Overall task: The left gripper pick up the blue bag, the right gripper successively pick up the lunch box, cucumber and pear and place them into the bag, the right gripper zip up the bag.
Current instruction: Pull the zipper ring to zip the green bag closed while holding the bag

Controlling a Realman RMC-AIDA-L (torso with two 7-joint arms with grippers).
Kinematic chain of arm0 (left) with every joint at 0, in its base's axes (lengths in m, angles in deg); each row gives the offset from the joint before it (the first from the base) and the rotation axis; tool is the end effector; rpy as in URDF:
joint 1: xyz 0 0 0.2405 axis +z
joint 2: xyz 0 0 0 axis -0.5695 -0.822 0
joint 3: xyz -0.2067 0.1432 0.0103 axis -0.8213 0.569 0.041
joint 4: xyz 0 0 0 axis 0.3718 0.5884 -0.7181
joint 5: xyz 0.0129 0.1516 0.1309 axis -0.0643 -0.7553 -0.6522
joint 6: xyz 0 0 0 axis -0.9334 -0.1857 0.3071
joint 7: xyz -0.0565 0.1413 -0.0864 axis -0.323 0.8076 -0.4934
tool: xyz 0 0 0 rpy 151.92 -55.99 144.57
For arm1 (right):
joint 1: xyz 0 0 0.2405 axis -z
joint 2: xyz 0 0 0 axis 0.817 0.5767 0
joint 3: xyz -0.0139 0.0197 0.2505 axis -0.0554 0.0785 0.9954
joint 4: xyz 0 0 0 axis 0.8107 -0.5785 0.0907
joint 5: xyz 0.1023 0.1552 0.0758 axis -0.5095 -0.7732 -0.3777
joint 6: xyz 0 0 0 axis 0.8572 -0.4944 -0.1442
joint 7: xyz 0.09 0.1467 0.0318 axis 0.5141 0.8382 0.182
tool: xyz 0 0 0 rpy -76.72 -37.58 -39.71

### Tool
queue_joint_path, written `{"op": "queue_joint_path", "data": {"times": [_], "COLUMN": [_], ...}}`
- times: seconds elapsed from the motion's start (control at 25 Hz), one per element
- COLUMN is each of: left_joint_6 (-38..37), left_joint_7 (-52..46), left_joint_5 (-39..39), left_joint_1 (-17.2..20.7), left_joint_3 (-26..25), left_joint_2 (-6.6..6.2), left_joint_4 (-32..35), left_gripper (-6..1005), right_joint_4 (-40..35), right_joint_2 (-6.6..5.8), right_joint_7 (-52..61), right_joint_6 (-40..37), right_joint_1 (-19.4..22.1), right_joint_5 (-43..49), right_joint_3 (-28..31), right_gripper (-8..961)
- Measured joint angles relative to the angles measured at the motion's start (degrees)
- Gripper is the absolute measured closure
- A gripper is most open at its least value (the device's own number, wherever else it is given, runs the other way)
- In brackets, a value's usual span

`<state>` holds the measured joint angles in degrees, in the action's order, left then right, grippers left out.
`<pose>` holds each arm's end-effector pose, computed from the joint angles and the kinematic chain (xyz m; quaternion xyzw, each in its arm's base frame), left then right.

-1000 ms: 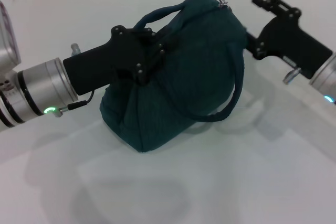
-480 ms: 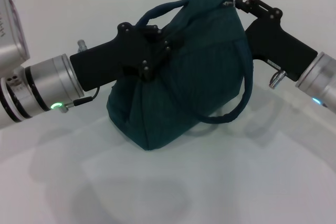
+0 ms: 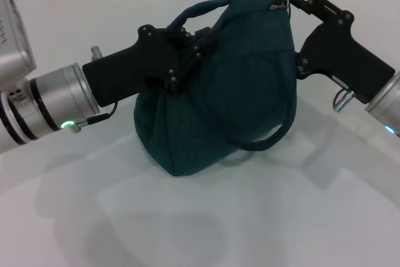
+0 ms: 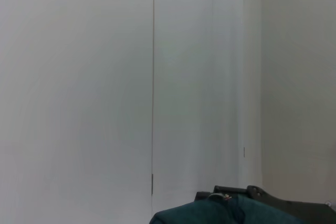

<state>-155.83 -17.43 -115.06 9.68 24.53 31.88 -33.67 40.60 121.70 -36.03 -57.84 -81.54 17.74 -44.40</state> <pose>-0.1872 0.3311 -0.0401 -0.8895 -0.0862 -0.3982 0.2071 0.1839 0.3518 -0.0508 -0.8300 -0.0568 0.3627 0.4199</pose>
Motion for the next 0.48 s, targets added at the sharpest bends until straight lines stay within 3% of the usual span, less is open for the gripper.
{"op": "queue_joint_path", "data": {"times": [0.36, 0.48], "left_joint_6": [0.1, 0.1], "left_joint_7": [0.0, 0.0], "left_joint_5": [0.1, 0.1], "left_joint_1": [0.0, 0.0], "left_joint_3": [0.0, 0.0], "left_joint_2": [0.0, 0.0], "left_joint_4": [-0.2, -0.2], "left_gripper": [923, 923], "right_joint_4": [0.1, 0.4], "right_joint_2": [0.0, 0.0], "right_joint_7": [-0.6, -0.9], "right_joint_6": [-0.7, -1.5], "right_joint_1": [1.2, 1.6], "right_joint_5": [-1.3, -1.5], "right_joint_3": [0.7, 1.6], "right_gripper": [367, 492]}}
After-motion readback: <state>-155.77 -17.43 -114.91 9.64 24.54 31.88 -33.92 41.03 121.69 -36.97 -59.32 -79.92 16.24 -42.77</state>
